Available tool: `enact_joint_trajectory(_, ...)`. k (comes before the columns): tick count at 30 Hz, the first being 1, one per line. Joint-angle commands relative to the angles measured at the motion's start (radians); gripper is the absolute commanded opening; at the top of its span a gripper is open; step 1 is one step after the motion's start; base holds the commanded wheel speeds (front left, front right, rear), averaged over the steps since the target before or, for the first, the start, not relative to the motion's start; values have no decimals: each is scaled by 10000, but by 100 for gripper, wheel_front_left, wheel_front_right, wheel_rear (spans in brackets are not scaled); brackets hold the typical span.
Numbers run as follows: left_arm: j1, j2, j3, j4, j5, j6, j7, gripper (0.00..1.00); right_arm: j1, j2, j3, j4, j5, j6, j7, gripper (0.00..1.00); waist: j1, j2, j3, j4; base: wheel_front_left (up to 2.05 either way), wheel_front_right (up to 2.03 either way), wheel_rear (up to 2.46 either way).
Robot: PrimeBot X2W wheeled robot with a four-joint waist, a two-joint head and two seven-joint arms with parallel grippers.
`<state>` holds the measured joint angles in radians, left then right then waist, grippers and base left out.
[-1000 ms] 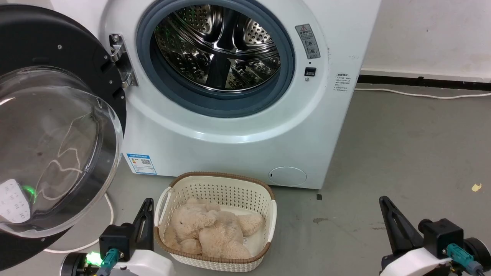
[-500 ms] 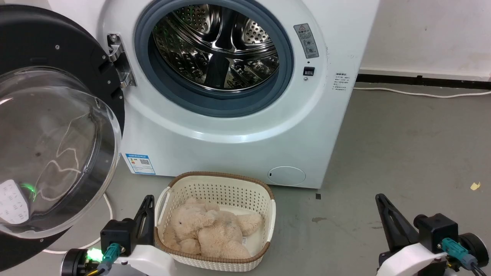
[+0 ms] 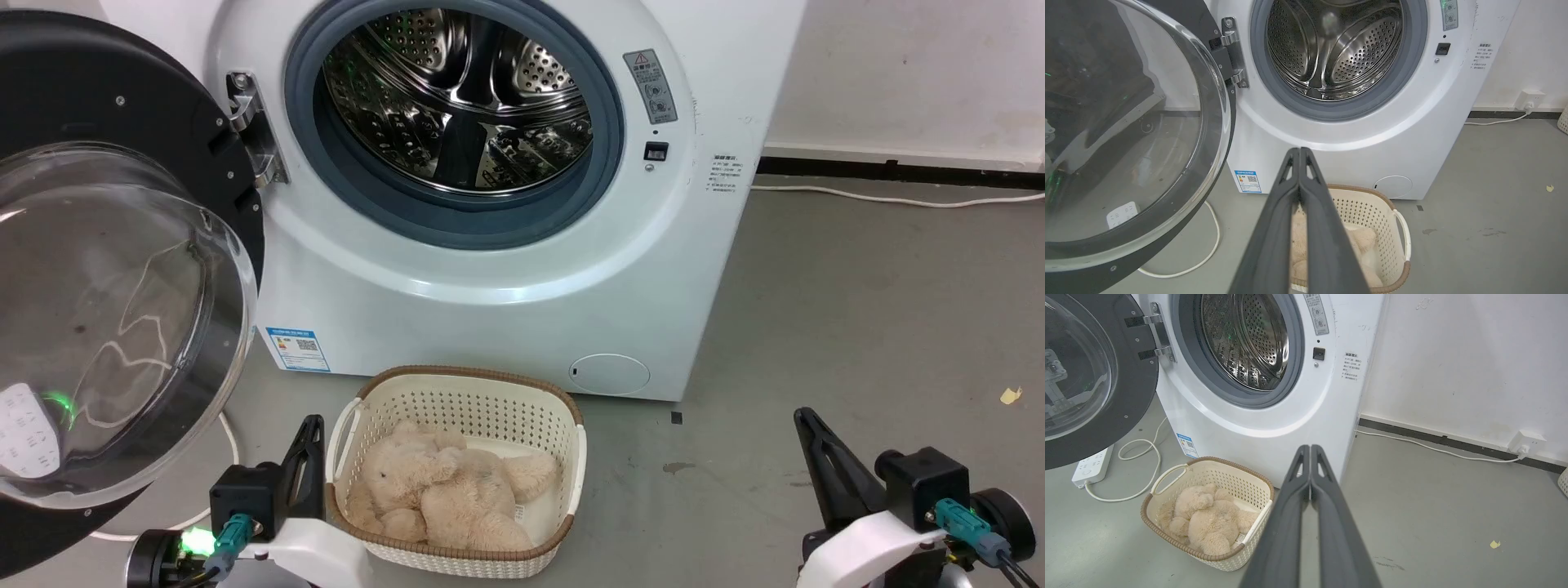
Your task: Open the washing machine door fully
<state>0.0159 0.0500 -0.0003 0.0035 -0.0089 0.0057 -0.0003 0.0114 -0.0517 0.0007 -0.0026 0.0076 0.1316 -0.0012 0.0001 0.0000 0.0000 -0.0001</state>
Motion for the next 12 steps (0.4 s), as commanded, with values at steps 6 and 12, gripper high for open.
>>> enact_joint_trajectory(6,-159,3,3,-35,89,-57,3,0,-114,15,-7,26,-76,-9,12,0,-1,0,0,1,0,0,0)
enact_joint_trajectory(12,-159,3,3,-35,89,-57,3,0,-114,15,-7,26,-76,-9,12,0,-1,0,0,1,0,0,0)
